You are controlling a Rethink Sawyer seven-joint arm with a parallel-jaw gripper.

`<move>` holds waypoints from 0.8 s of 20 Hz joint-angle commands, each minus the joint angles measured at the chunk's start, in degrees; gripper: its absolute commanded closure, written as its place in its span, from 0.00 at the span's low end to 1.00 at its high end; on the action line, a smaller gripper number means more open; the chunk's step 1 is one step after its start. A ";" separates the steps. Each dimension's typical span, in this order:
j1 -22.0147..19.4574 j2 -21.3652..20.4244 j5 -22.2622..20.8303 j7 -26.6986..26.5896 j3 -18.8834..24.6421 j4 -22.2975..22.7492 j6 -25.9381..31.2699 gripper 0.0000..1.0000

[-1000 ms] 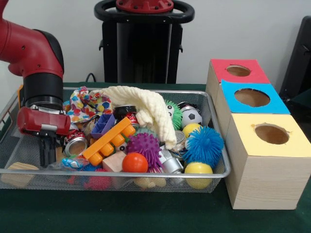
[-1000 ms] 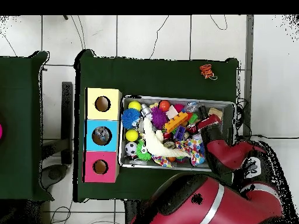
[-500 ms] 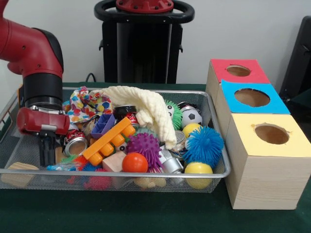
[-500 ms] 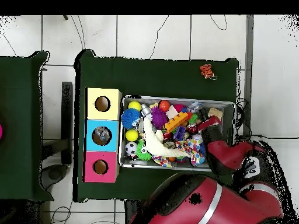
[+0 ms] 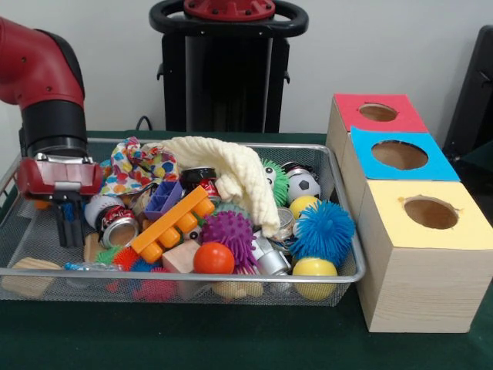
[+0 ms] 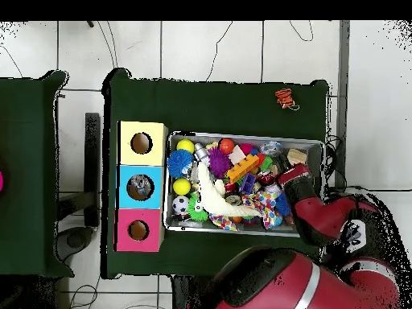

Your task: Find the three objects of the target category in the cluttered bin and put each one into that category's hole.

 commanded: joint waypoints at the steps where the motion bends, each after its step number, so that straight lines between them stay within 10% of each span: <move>1: -2.96 -1.11 -2.18 18.88 9.55 1.21 -8.87 1.00; 5: 0.30 1.06 7.02 8.41 5.36 -0.04 4.19 1.00; 13: 3.23 2.60 7.93 6.69 2.94 -1.72 9.44 1.00; 14: 3.20 2.68 7.96 6.29 2.92 -1.81 9.30 0.00; 16: 3.13 2.74 7.71 6.10 3.01 -1.92 8.80 0.00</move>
